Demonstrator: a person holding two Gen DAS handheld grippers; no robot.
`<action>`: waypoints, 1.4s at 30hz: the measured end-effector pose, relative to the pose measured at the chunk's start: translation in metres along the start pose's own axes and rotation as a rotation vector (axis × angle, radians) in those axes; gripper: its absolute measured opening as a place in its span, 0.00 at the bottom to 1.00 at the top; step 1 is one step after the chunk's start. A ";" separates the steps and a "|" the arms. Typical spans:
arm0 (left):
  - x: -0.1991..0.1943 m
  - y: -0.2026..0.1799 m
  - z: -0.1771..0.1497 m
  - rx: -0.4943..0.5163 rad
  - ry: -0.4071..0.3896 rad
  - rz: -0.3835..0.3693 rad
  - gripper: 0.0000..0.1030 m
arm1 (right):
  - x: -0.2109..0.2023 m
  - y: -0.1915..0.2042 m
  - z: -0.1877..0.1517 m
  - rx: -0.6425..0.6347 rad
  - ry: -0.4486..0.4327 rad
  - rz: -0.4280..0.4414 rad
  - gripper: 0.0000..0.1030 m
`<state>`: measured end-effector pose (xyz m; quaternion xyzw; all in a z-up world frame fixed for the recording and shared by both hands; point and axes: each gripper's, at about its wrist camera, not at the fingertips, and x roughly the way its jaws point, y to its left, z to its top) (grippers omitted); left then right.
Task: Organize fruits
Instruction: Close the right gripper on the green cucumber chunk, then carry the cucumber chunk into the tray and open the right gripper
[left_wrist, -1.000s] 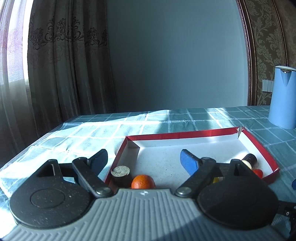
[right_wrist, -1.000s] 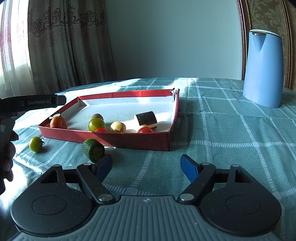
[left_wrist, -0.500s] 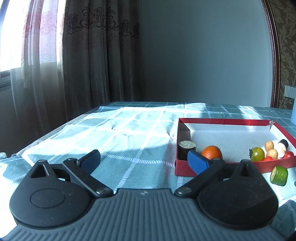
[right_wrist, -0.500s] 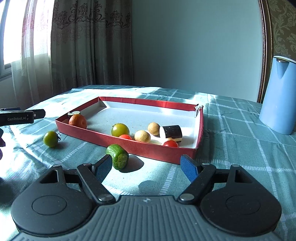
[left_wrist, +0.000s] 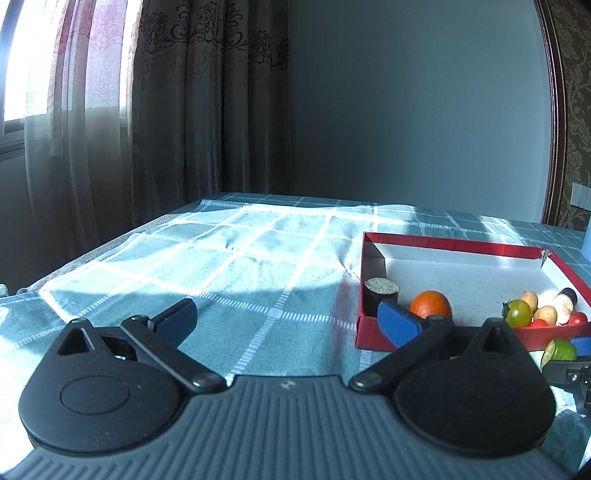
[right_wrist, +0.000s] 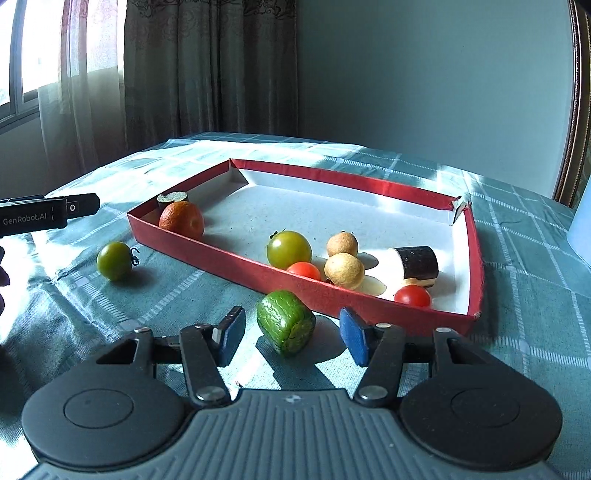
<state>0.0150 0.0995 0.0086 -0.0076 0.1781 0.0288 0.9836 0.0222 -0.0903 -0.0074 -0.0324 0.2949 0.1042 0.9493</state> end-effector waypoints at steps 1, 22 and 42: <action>0.000 0.000 0.000 0.002 0.001 0.002 1.00 | 0.003 0.000 -0.001 0.002 0.010 0.003 0.50; 0.005 -0.007 -0.001 0.038 0.026 0.028 1.00 | -0.012 0.006 0.003 0.011 -0.058 0.051 0.31; 0.006 -0.008 -0.001 0.044 0.035 0.033 1.00 | -0.019 0.011 0.022 0.005 -0.149 0.041 0.31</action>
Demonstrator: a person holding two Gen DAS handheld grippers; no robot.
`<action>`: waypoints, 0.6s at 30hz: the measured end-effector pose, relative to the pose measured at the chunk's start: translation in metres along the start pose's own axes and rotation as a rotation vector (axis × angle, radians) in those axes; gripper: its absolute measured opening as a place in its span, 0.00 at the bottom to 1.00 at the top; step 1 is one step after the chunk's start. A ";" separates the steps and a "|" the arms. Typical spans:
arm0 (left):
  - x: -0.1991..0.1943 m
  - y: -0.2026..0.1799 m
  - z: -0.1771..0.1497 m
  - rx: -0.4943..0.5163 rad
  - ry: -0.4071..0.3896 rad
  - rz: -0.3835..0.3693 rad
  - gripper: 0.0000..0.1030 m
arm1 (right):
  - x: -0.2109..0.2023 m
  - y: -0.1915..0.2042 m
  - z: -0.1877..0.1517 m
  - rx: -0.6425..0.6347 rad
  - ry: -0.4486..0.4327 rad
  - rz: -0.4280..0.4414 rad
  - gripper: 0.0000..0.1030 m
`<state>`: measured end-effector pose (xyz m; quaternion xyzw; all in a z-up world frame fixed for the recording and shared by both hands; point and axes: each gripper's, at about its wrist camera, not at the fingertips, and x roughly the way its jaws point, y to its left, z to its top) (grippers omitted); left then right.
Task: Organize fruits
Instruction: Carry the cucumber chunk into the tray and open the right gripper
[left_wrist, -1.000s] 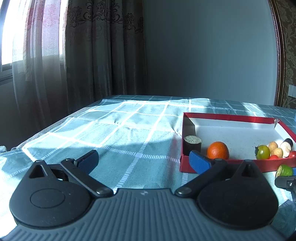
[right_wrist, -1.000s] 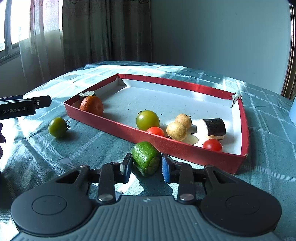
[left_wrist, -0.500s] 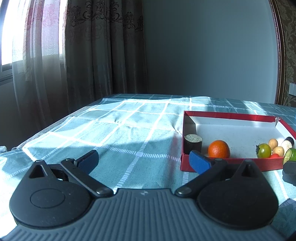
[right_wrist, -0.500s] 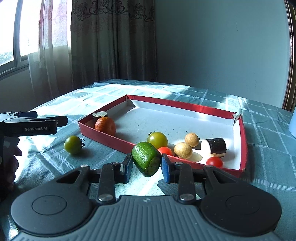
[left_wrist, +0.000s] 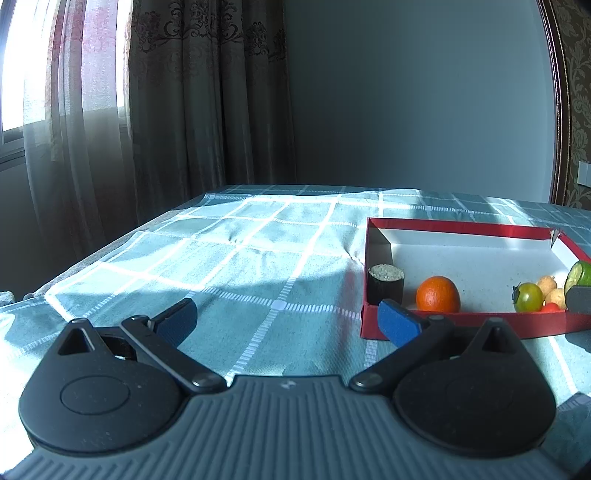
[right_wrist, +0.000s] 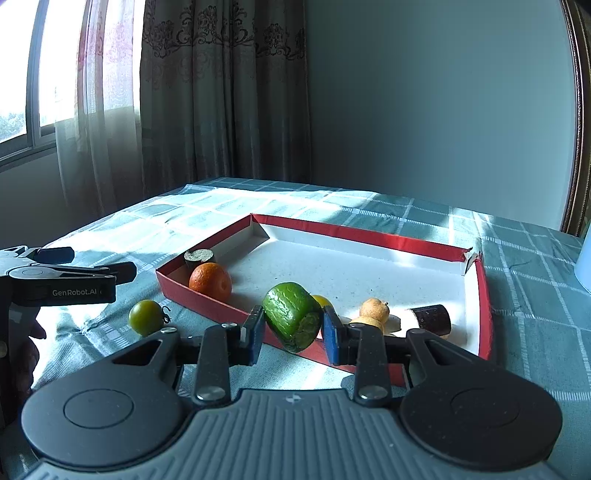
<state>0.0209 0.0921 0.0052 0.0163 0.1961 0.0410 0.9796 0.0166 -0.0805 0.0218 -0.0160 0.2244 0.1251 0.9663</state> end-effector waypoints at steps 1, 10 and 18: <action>0.000 0.000 0.000 0.001 0.000 0.000 1.00 | 0.001 0.001 0.002 -0.004 -0.005 -0.003 0.31; 0.001 -0.001 0.000 0.003 0.000 0.000 1.00 | 0.038 -0.003 0.015 -0.010 0.043 -0.016 0.31; 0.001 -0.001 -0.001 0.003 0.000 0.001 1.00 | 0.057 -0.006 0.015 -0.002 0.067 -0.036 0.32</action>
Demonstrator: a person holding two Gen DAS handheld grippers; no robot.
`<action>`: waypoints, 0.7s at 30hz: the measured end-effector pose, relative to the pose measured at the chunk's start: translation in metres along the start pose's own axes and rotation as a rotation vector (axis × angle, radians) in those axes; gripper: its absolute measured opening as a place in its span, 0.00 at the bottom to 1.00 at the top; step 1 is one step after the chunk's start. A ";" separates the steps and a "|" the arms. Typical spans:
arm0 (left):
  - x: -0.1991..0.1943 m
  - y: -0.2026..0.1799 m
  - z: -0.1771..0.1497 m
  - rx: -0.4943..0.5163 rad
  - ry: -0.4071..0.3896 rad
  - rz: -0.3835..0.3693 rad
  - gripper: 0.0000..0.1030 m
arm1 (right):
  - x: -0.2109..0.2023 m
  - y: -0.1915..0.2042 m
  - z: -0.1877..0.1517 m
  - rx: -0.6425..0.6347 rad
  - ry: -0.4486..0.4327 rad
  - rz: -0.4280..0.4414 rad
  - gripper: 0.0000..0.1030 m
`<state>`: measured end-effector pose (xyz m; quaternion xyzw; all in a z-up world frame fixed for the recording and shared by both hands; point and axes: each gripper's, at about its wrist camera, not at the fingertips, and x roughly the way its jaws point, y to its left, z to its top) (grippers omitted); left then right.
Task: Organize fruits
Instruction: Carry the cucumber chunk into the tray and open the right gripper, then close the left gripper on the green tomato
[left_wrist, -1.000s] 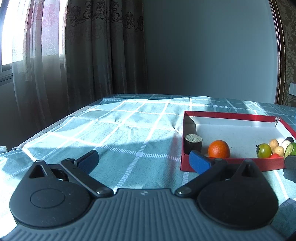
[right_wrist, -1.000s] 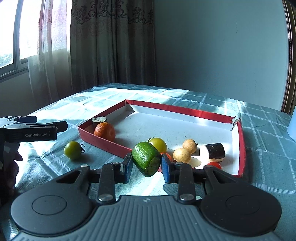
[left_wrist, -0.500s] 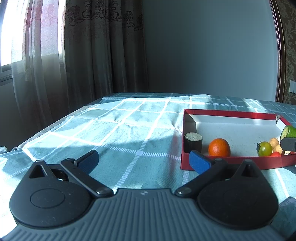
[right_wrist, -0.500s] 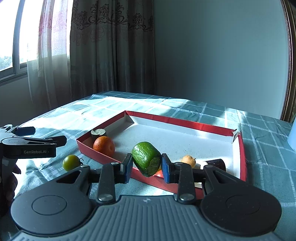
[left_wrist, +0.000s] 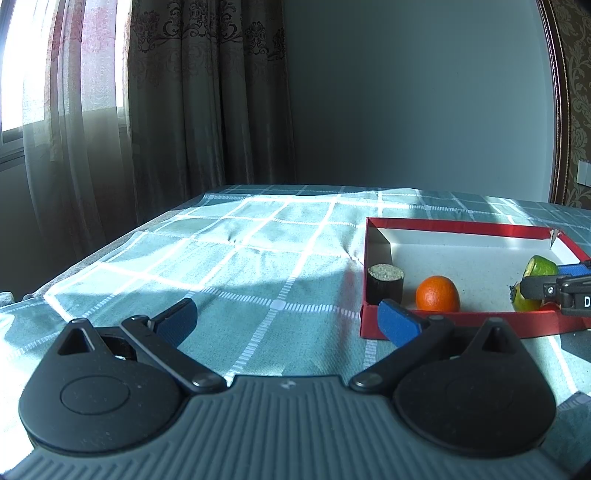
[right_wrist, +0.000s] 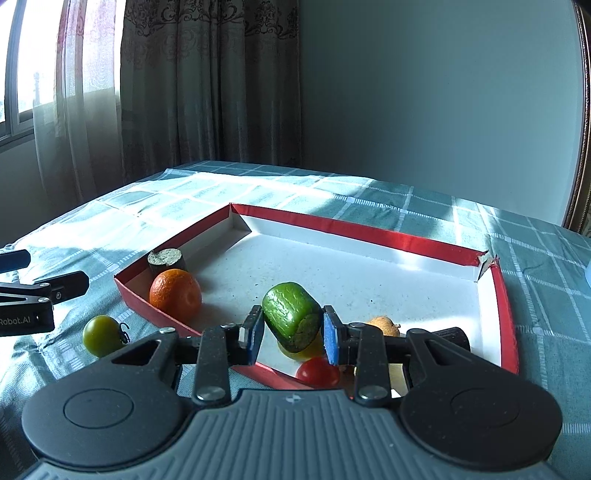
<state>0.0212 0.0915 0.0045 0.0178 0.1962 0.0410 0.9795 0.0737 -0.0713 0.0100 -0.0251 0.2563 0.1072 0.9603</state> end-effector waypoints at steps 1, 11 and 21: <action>0.000 0.000 0.000 0.000 0.001 0.000 1.00 | 0.001 0.000 0.000 0.000 0.000 -0.006 0.33; -0.003 0.003 0.000 -0.012 -0.014 -0.066 1.00 | -0.016 -0.013 0.001 0.059 -0.054 -0.008 0.56; -0.006 -0.022 -0.003 0.142 0.003 -0.191 1.00 | -0.085 -0.046 -0.029 0.120 -0.159 -0.020 0.58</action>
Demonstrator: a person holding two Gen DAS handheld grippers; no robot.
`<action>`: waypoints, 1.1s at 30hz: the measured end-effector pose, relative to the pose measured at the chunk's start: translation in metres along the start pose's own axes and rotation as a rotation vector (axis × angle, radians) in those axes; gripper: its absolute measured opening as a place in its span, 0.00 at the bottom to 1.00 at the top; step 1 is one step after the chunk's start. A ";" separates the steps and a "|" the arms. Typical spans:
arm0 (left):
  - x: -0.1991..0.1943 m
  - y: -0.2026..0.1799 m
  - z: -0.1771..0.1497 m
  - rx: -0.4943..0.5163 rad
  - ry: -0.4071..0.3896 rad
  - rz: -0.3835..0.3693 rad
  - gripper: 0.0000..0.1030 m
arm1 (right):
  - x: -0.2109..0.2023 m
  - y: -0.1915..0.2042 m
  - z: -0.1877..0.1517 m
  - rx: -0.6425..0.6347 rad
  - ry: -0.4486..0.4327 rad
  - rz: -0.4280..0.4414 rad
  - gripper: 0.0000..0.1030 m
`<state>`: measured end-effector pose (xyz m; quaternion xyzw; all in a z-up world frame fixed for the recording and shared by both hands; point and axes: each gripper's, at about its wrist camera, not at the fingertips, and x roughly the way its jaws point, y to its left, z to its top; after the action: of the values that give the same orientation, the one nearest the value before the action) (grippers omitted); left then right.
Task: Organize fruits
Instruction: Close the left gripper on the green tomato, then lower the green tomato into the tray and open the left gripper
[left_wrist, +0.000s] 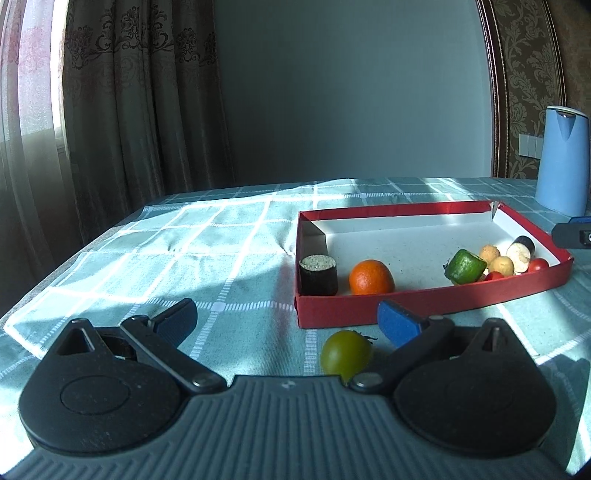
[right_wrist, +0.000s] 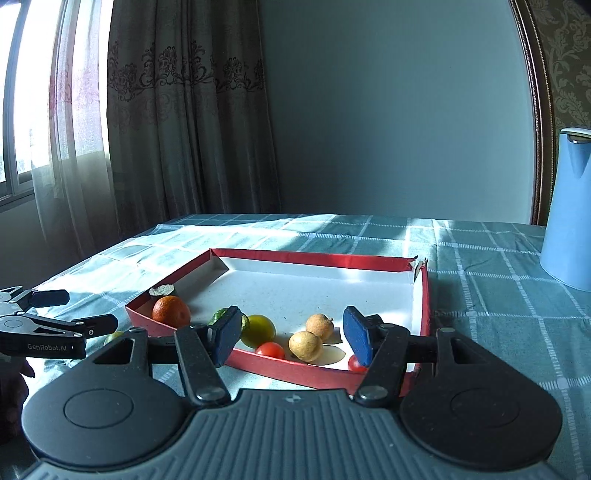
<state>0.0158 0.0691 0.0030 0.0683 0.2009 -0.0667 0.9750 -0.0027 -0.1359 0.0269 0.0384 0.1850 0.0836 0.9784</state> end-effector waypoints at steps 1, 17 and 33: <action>0.002 -0.004 0.000 0.025 0.011 -0.007 1.00 | -0.004 -0.004 -0.003 0.005 0.000 -0.007 0.58; 0.029 -0.025 -0.002 0.132 0.176 -0.051 0.59 | -0.016 -0.024 -0.028 0.049 0.019 0.004 0.59; 0.019 -0.042 0.013 0.052 0.114 -0.011 0.30 | -0.009 -0.012 -0.032 0.023 0.091 0.006 0.69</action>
<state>0.0313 0.0241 0.0024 0.0965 0.2544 -0.0730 0.9595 -0.0209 -0.1475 -0.0007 0.0462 0.2300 0.0863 0.9683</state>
